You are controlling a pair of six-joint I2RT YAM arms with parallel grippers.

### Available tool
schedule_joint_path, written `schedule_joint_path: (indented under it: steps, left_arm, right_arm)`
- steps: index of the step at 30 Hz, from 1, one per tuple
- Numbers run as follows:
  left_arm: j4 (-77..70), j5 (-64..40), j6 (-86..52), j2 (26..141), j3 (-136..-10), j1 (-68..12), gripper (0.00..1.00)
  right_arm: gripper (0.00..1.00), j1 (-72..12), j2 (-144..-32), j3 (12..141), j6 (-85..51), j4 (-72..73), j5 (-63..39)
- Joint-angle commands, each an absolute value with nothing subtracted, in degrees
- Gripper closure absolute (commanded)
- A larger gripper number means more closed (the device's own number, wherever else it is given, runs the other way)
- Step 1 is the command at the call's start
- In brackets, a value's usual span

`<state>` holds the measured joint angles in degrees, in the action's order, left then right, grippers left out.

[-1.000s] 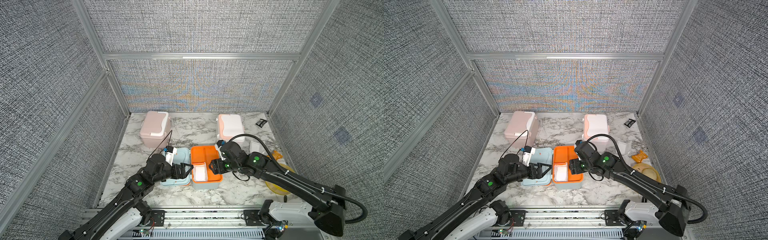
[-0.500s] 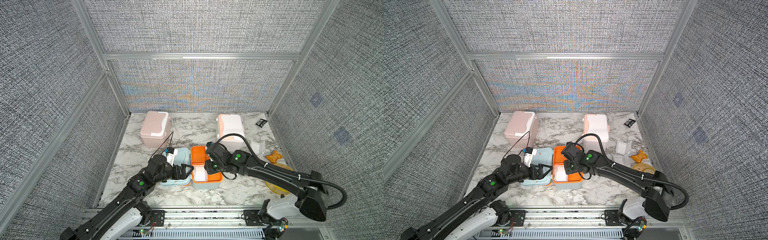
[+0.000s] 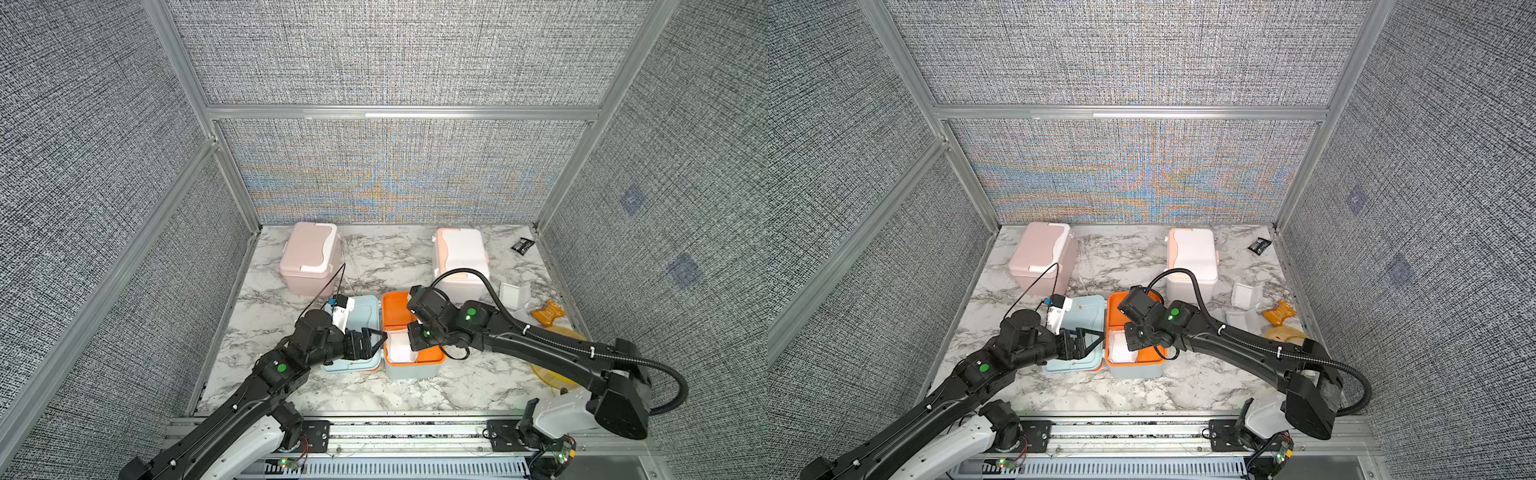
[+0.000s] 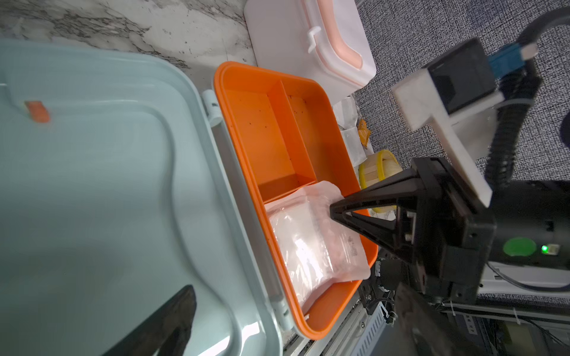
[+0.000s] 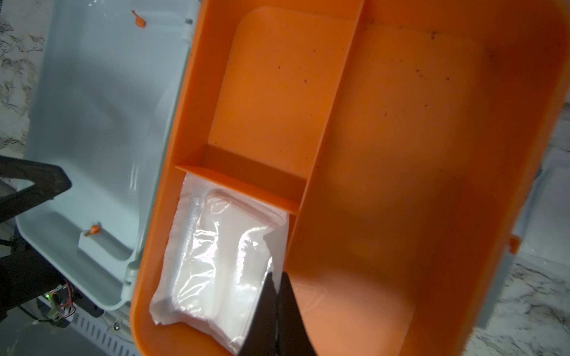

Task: Open first aid kits and take out gauze
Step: Pick up the gauze from the first aid kit.

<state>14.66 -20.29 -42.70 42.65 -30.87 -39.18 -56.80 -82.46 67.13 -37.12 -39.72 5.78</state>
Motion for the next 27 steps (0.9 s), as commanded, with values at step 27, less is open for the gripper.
schedule_joint_path:
  steps: [27]
  left_arm:
    - [14.0, -21.1, -41.3, 46.6, -35.4, -39.1, 0.0]
  right_arm:
    - [1.0, -51.7, -50.4, 62.1, -34.7, -54.9, 12.0]
